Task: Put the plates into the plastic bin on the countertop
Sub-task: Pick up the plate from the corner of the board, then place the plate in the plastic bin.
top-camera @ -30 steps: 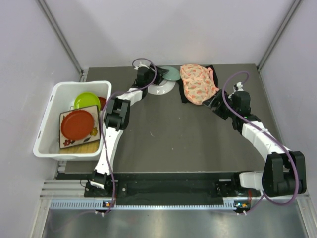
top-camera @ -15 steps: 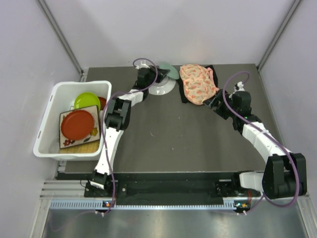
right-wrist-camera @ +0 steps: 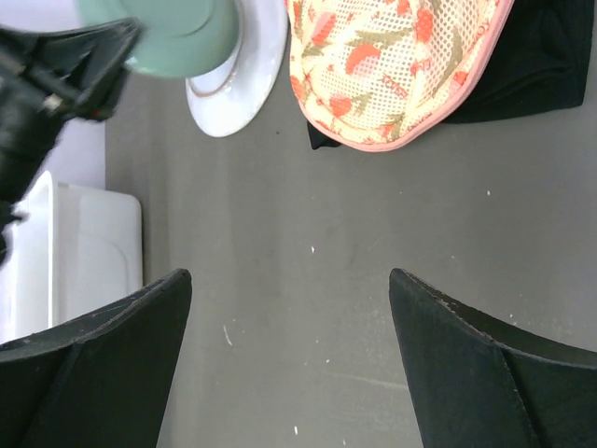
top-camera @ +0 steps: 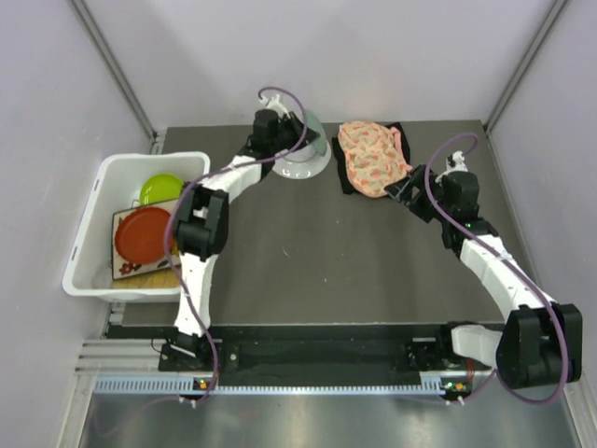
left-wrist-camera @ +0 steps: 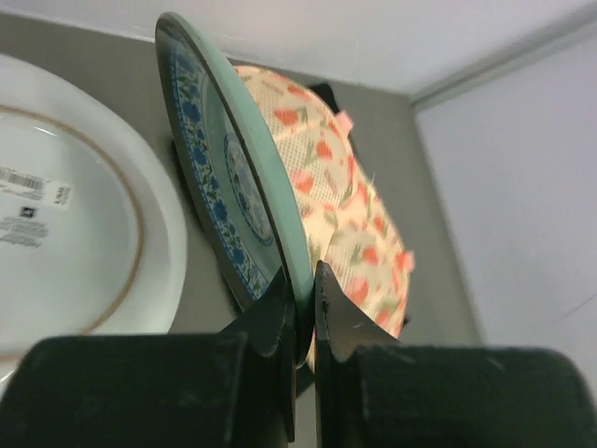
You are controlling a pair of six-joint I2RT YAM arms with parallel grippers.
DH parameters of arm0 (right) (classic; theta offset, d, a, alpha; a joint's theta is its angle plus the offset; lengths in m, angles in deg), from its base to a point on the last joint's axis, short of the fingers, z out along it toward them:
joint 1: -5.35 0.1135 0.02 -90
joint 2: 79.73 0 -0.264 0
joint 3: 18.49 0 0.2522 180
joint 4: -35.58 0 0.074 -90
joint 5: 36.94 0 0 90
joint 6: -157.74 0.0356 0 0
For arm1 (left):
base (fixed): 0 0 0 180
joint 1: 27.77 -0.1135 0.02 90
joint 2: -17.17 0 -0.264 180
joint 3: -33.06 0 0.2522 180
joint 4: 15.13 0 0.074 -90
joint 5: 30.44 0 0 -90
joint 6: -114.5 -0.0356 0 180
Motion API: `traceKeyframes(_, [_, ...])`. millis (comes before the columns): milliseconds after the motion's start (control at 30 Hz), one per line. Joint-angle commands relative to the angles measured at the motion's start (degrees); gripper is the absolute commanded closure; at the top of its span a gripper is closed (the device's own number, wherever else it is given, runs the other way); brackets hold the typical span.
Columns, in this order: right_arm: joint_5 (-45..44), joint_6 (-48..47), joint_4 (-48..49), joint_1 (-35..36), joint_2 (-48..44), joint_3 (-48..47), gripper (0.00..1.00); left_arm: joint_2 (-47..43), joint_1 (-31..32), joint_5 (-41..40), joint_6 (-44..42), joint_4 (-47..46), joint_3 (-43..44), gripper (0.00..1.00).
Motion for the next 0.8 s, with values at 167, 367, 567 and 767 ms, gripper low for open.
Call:
traceKeyframes(167, [-0.74,0.21,-0.67,-0.64,-4.75,-0.31,0.13,-31.3,3.7,-12.49,-36.05,20.28,-14.78,1.0])
traceKeyframes(367, [-2.15,0.48,-1.46,-0.64,-8.35,1.36,0.13,-46.15,4.49,-34.19,-48.02,38.39,-21.46,1.0])
traceKeyframes(567, [-3.55,-1.1,-3.66,-0.55,-10.73,1.89,0.13,-56.09,4.31,-63.1,-52.16,56.15,-25.59,1.0])
traceKeyframes(767, [-2.42,-0.75,-3.05,-0.64,-10.47,2.6,0.13,-60.49,-2.17,-71.5,-53.48,63.55,-30.07,1.0])
